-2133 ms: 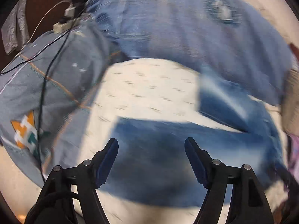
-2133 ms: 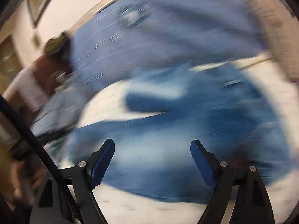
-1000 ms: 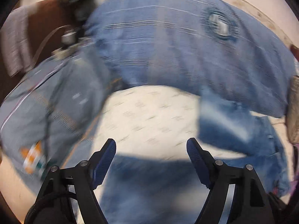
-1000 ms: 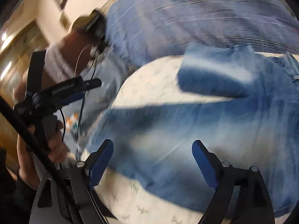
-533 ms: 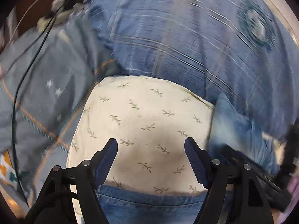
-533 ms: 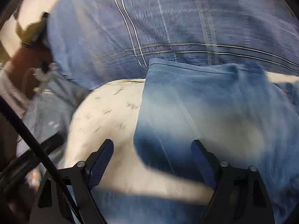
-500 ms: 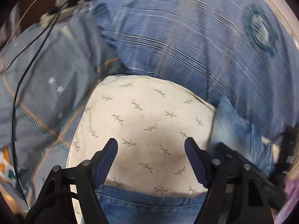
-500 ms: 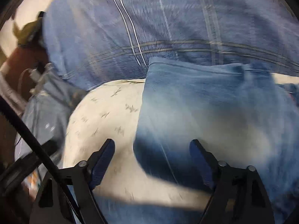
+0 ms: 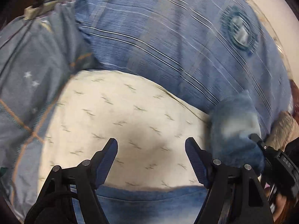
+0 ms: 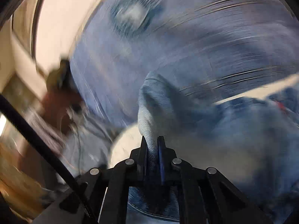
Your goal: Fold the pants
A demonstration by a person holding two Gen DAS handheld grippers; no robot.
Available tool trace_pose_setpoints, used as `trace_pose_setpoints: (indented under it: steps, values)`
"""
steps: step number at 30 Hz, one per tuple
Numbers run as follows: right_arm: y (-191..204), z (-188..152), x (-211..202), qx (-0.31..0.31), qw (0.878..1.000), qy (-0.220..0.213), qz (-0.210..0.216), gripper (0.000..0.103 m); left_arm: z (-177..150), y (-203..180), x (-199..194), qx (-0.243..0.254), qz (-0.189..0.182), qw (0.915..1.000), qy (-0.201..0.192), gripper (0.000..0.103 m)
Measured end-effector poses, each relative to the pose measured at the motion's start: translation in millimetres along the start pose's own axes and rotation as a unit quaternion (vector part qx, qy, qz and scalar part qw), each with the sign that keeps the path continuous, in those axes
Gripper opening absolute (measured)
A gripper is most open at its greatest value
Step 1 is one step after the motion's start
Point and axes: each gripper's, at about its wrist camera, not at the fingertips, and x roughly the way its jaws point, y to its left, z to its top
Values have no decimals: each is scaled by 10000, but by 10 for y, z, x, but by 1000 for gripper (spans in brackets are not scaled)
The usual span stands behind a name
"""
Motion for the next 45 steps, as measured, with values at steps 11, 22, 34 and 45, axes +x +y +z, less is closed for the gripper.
trace_pose_setpoints:
  steps: [11, 22, 34, 45]
  values:
    - [-912, -283, -69, -470, 9501, 588, -3026, 37, -289, -361, 480, 522, -273, 9962, 643, 75]
    - [299, -447, 647, -2767, 9330, 1407, -1821, 79, -188, -231, 406, 360, 748, 9959, 371, 74]
    - [203, -145, 23, -1590, 9845, 574, -469, 12, -216, -246, 424, -7, -569, 9963, 648, 75]
    - [-62, -684, 283, -1153, 9870, 1093, -232, 12, -340, 95, 915, -1149, -1334, 9759, 1292, 77]
